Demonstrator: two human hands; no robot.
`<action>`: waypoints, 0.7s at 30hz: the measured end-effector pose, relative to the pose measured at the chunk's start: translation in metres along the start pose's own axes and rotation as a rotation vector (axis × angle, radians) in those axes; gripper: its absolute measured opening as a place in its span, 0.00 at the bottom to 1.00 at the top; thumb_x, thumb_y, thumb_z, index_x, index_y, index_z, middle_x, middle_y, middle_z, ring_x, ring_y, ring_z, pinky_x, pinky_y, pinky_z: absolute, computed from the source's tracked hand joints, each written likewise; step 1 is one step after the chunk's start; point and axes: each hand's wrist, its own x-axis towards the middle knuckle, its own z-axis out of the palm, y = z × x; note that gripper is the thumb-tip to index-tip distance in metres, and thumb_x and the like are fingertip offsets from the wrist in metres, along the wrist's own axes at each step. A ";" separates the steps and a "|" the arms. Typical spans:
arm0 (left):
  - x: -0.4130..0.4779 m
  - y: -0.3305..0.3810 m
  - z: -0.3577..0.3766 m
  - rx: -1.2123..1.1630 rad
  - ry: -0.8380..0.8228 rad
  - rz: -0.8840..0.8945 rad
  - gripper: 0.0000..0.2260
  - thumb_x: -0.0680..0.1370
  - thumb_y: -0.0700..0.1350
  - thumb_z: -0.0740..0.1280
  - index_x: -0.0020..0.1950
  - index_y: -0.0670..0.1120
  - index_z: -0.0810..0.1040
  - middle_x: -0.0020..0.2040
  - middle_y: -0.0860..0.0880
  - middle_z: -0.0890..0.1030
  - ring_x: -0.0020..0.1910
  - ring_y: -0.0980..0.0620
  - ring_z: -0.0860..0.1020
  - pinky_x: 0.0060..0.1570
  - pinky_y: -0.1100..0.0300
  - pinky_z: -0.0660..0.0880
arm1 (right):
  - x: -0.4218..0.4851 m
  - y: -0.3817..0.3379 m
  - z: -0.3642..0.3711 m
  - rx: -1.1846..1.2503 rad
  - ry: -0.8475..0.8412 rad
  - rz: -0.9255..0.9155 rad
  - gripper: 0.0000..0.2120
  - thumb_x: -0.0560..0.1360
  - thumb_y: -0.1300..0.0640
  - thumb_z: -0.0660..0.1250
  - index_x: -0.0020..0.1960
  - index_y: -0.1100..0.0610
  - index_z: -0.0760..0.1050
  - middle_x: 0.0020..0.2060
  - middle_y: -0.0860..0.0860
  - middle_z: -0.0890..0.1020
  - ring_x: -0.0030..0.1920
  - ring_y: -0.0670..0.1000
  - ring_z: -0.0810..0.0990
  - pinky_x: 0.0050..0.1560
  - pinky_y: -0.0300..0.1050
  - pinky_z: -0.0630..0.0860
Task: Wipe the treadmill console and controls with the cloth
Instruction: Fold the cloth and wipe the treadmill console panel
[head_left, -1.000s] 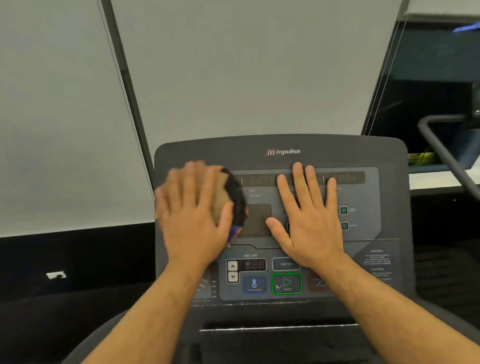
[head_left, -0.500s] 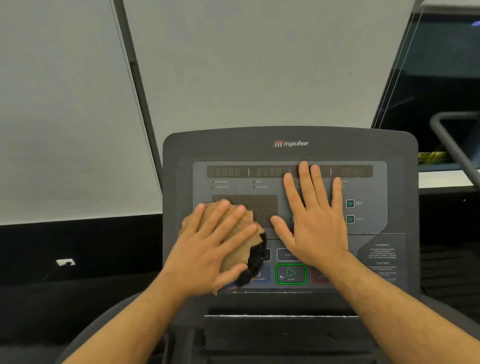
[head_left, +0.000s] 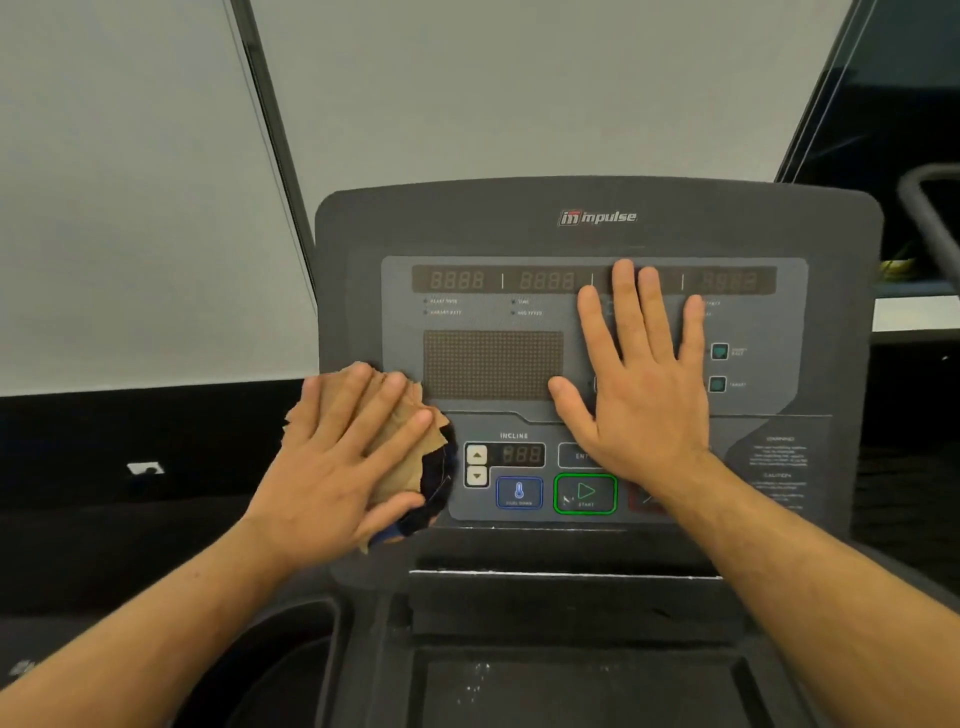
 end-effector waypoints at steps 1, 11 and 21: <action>0.011 0.016 -0.001 -0.017 -0.002 0.016 0.35 0.82 0.68 0.55 0.85 0.52 0.55 0.86 0.40 0.54 0.84 0.34 0.49 0.78 0.26 0.49 | 0.000 0.000 0.000 -0.001 0.002 -0.002 0.40 0.83 0.33 0.51 0.86 0.54 0.48 0.86 0.60 0.47 0.86 0.62 0.44 0.82 0.73 0.46; -0.020 -0.017 0.007 0.008 -0.012 0.141 0.38 0.81 0.69 0.58 0.86 0.52 0.54 0.85 0.39 0.55 0.84 0.35 0.52 0.77 0.26 0.54 | -0.008 0.013 0.001 0.016 0.024 -0.062 0.38 0.83 0.36 0.55 0.86 0.54 0.52 0.86 0.61 0.50 0.86 0.62 0.47 0.82 0.72 0.48; 0.037 0.074 0.000 -0.139 0.067 0.054 0.39 0.79 0.69 0.65 0.83 0.50 0.63 0.85 0.40 0.58 0.84 0.36 0.54 0.79 0.30 0.52 | -0.015 0.027 -0.002 0.048 0.024 -0.143 0.37 0.83 0.37 0.55 0.86 0.55 0.53 0.86 0.62 0.51 0.86 0.62 0.48 0.82 0.72 0.48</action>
